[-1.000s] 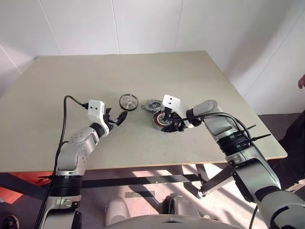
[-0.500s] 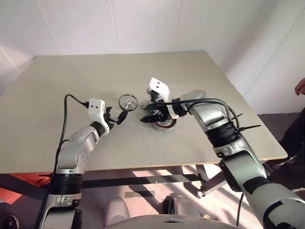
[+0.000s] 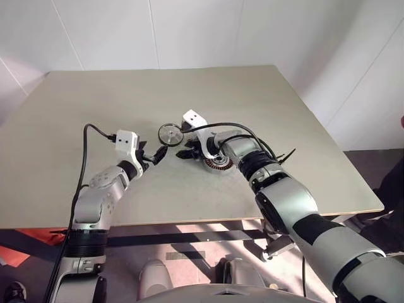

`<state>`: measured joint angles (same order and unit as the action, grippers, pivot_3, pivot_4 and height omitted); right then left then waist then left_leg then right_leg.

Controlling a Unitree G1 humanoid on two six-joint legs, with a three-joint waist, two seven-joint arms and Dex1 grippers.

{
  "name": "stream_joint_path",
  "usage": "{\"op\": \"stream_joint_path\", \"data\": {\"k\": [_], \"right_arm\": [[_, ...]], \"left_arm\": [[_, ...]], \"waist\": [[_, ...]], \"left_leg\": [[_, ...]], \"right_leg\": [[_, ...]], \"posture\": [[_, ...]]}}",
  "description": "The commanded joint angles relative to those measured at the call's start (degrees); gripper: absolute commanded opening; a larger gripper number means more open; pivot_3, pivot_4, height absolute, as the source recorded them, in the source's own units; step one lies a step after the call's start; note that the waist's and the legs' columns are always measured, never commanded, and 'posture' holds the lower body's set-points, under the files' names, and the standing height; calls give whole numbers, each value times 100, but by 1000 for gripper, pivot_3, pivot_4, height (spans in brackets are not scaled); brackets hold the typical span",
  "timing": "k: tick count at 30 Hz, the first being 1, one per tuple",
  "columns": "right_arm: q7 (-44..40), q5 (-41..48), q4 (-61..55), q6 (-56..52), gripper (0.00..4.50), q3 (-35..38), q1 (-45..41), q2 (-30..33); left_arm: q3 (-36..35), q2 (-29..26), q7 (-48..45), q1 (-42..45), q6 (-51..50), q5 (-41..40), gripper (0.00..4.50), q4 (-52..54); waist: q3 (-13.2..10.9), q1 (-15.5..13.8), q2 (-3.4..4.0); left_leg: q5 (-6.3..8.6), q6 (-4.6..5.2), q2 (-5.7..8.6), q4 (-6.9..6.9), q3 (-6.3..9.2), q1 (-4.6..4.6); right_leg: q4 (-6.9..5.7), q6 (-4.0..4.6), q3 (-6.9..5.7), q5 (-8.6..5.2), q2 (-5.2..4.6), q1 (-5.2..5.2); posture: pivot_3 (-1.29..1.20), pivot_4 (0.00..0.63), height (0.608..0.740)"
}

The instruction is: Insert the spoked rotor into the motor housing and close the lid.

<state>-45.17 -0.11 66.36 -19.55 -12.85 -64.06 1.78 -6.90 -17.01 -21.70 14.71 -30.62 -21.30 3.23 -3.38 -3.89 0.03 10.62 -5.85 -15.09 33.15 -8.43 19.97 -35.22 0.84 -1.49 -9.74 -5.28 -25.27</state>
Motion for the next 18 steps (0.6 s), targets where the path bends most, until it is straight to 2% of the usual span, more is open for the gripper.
{"op": "stream_joint_path", "data": {"k": [1,6,18], "right_arm": [[227,-124,267,372,2914,168,-343,27],[666,-264,608,583,2914,335,-439,124],[1071,-269,848,724,2914,755,-540,-25]], "left_arm": [[-82,-58,30,21,-2,-22,4500,295],[-100,-78,42,51,-10,-20,4500,287],[-23,-85,23,126,-25,10,4500,209]], "waist": [[-1,0,2],[-2,-9,3],[-3,-2,6]], "left_leg": [[0,-1,-1,0,0,0],[-2,-3,0,7,0,-2],[-3,-5,0,12,0,-1]], "right_leg": [[-2,0,0,0,0,0],[-12,0,0,0,-1,1],[-25,0,0,0,1,1]], "posture": [[0,0,740],[0,0,740],[0,0,740]]}}
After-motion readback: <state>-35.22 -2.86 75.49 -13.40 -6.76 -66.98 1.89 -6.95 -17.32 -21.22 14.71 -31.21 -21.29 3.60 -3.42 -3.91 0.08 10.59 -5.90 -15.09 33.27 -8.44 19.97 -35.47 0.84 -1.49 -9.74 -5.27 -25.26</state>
